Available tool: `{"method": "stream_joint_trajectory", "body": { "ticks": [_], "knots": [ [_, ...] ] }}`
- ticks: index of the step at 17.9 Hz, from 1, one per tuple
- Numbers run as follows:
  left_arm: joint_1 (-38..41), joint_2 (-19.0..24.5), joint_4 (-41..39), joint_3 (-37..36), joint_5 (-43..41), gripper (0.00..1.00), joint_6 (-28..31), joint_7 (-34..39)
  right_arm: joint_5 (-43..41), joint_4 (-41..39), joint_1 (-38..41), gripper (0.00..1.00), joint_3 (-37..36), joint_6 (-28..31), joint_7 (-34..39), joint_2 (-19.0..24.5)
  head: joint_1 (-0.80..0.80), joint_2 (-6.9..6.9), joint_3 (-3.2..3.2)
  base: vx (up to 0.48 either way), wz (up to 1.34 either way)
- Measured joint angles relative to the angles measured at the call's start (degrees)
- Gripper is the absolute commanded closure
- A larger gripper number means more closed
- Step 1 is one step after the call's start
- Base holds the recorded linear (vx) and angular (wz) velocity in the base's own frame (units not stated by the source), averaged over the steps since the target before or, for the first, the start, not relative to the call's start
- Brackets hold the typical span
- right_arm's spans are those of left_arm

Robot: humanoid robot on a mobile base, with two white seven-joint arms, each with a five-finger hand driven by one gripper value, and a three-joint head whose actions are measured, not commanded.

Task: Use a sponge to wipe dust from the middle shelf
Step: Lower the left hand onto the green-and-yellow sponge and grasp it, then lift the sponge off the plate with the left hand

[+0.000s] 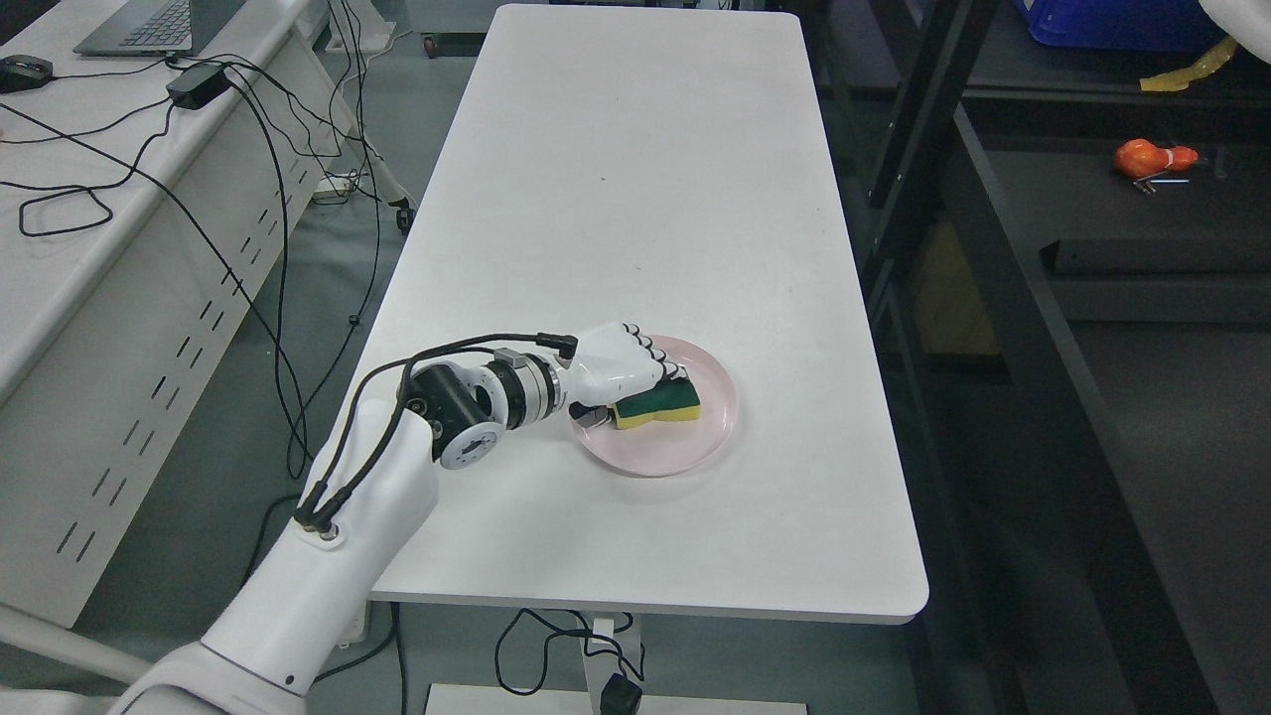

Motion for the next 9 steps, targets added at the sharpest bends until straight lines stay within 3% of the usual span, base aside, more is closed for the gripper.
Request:
{"method": "stream_joint_trajectory", "body": {
  "ticks": [2,5,7,9],
  "knots": [
    [0.2,-0.5,0.4,0.2,-0.1,0.43,0.0,-0.7,0.0,0.0,0.0,0.0,0.0,0.0,0.0,0.0,0.0,0.0,0.0,0.0,0.0],
    [0.4,-1.1,1.0,1.8,-0.1,0.63,0.1,-1.4,0.0,0.0,0.0,0.0,0.0,0.0,0.0,0.0,0.0,0.0,0.0,0.0,0.0],
    [1.3,-1.5,1.3,4.4,0.3,0.84,-2.1,-1.5,0.0,0.0,0.0,0.0,0.0,0.0,0.0,0.0,0.0,0.0,0.0,0.0,0.0],
    [2.5,-1.7,1.5,7.4,1.7,0.97,-6.0,-1.5,0.0,0.0,0.0,0.0,0.0,0.0,0.0,0.0,0.0,0.0,0.0,0.0,0.0]
  ]
}}
